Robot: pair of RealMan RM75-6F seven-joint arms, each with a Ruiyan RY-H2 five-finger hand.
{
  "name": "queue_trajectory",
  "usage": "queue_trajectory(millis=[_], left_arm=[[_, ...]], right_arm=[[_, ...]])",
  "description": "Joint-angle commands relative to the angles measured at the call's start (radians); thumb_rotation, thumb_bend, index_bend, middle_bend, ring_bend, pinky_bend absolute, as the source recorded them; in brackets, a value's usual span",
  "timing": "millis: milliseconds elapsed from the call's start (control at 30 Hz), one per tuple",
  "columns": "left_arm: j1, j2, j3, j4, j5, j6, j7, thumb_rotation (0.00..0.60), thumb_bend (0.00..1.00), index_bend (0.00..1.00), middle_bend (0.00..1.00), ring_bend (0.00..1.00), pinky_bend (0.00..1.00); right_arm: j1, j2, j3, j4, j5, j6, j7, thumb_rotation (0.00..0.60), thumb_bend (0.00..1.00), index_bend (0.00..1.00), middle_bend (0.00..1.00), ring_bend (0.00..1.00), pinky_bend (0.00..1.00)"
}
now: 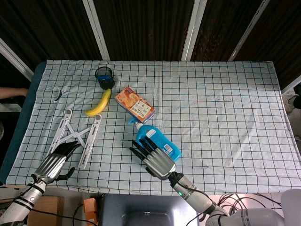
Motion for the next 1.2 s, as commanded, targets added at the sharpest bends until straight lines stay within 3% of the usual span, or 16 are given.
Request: queue_trajectory(millis=[33, 200, 433, 533, 667, 700, 733, 767, 833, 867, 933, 1067, 1200], left_arm=[[-0.001, 0.002, 0.003, -0.001, 0.003, 0.001, -0.007, 0.600, 0.46, 0.00, 0.00, 0.00, 0.00], [0.009, 0.015, 0.011, -0.001, 0.015, 0.028, -0.014, 0.600, 0.46, 0.00, 0.00, 0.00, 0.00], [0.074, 0.059, 0.052, -0.015, 0.107, 0.152, -0.029, 0.600, 0.46, 0.00, 0.00, 0.00, 0.00], [0.133, 0.073, 0.085, -0.002, 0.170, 0.250, -0.019, 0.600, 0.46, 0.00, 0.00, 0.00, 0.00], [0.271, 0.062, 0.152, 0.086, 0.294, 0.472, -0.013, 0.600, 0.46, 0.00, 0.00, 0.00, 0.00], [0.299, 0.049, 0.162, 0.116, 0.317, 0.518, -0.017, 0.600, 0.46, 0.00, 0.00, 0.00, 0.00], [0.330, 0.033, 0.170, 0.150, 0.336, 0.567, -0.021, 0.600, 0.46, 0.00, 0.00, 0.00, 0.00], [0.372, 0.006, 0.181, 0.204, 0.358, 0.633, -0.031, 0.600, 0.46, 0.00, 0.00, 0.00, 0.00], [0.441, -0.050, 0.202, 0.309, 0.378, 0.726, -0.071, 0.600, 0.46, 0.00, 0.00, 0.00, 0.00], [0.465, -0.072, 0.209, 0.352, 0.380, 0.754, -0.095, 0.600, 0.46, 0.00, 0.00, 0.00, 0.00], [0.494, -0.108, 0.212, 0.420, 0.378, 0.789, -0.134, 0.600, 0.46, 0.00, 0.00, 0.00, 0.00], [0.540, -0.184, 0.185, 0.539, 0.336, 0.836, -0.162, 0.600, 0.46, 0.00, 0.00, 0.00, 0.00], [0.545, -0.224, 0.175, 0.590, 0.320, 0.818, -0.177, 0.600, 0.45, 0.00, 0.00, 0.00, 0.00]], right_arm=[[0.009, 0.001, -0.003, -0.002, 0.012, 0.005, 0.005, 0.600, 0.29, 0.00, 0.00, 0.00, 0.01], [0.022, 0.001, -0.017, -0.005, 0.013, 0.020, 0.006, 0.600, 0.29, 0.00, 0.00, 0.00, 0.01], [0.026, 0.017, -0.037, -0.022, 0.009, 0.048, 0.014, 0.600, 0.29, 0.00, 0.00, 0.00, 0.01], [0.022, 0.042, -0.046, -0.036, 0.001, 0.060, 0.027, 0.600, 0.29, 0.00, 0.00, 0.00, 0.01], [-0.005, 0.123, -0.059, -0.068, -0.032, 0.097, 0.084, 0.600, 0.29, 0.00, 0.01, 0.01, 0.05], [-0.011, 0.142, -0.064, -0.073, -0.047, 0.105, 0.103, 0.600, 0.29, 0.00, 0.05, 0.07, 0.13], [-0.018, 0.163, -0.066, -0.074, -0.068, 0.116, 0.122, 0.600, 0.29, 0.00, 0.20, 0.26, 0.35], [-0.030, 0.194, -0.074, -0.077, -0.083, 0.126, 0.154, 0.600, 0.29, 0.00, 0.42, 0.54, 0.63], [-0.050, 0.265, -0.096, -0.093, -0.075, 0.121, 0.198, 0.600, 0.29, 0.00, 0.75, 0.92, 0.96], [-0.056, 0.292, -0.103, -0.090, -0.084, 0.123, 0.212, 0.600, 0.29, 0.00, 0.83, 0.99, 1.00], [-0.066, 0.328, -0.114, -0.078, -0.098, 0.125, 0.245, 0.600, 0.29, 0.00, 0.88, 1.00, 1.00], [-0.068, 0.370, -0.126, -0.025, -0.083, 0.085, 0.337, 0.600, 0.29, 0.00, 0.93, 1.00, 1.00], [-0.032, 0.350, -0.143, 0.027, -0.035, -0.019, 0.348, 0.600, 0.29, 0.00, 0.95, 1.00, 1.00]])
